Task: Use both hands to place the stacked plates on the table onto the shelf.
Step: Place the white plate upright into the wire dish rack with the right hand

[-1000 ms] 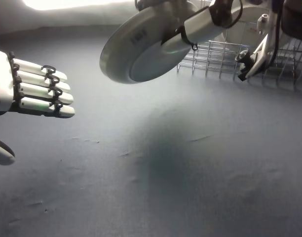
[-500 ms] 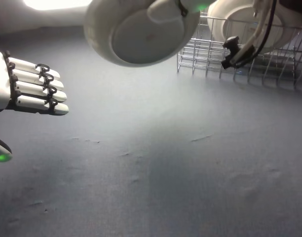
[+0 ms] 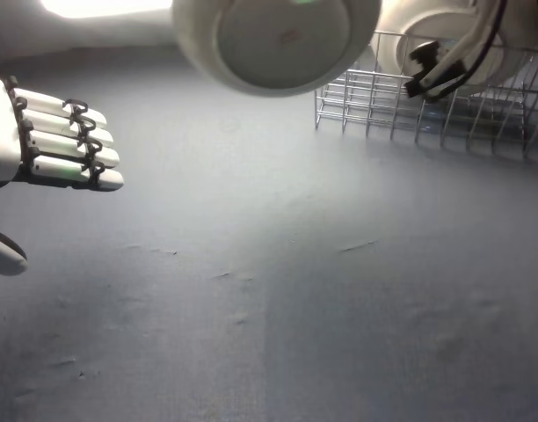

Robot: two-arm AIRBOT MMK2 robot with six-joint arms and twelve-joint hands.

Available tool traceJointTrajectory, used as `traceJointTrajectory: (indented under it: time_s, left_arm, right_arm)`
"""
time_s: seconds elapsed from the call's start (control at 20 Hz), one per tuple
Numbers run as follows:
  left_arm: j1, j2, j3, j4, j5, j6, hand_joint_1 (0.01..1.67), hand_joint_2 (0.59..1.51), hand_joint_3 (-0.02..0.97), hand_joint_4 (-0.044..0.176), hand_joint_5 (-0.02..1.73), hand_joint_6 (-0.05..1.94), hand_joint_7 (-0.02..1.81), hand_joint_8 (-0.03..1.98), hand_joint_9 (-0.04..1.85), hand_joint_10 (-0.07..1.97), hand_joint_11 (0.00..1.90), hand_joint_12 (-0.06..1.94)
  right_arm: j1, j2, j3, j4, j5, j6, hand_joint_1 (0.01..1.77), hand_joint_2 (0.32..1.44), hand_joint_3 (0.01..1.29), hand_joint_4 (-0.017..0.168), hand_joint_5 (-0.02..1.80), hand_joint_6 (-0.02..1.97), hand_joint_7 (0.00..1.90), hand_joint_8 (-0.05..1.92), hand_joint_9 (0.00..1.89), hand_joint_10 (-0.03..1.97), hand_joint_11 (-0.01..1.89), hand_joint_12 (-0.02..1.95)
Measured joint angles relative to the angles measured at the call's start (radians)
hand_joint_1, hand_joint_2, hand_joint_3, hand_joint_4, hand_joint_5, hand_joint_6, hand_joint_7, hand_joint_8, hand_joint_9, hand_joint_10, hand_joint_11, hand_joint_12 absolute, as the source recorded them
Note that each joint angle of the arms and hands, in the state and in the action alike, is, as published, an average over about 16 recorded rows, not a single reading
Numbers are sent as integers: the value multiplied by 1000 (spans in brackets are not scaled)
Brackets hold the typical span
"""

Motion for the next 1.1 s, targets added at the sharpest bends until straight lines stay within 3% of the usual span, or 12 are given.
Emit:
traceJointTrajectory:
  time_s: [0.6, 1.1]
  left_arm:
    - [-5, -9, 11, 13, -2, -27, 14, 1204, 19, 5, 69, 3, 59, 14, 27, 19, 29, 11]
    - [-8, -16, 17, 23, -9, -52, 14, 1204, 19, 5, 59, 3, 50, 15, 21, 19, 23, 10]
  right_arm:
    - [-1, 48, 68, 21, -12, -1, 1383, 965, 11, -8, 979, 759, 1075, 779, 1014, 1104, 859, 1338]
    - [-60, 72, 100, -25, 1, -3, 1383, 971, 11, -8, 985, 759, 1082, 784, 1014, 1100, 859, 1340]
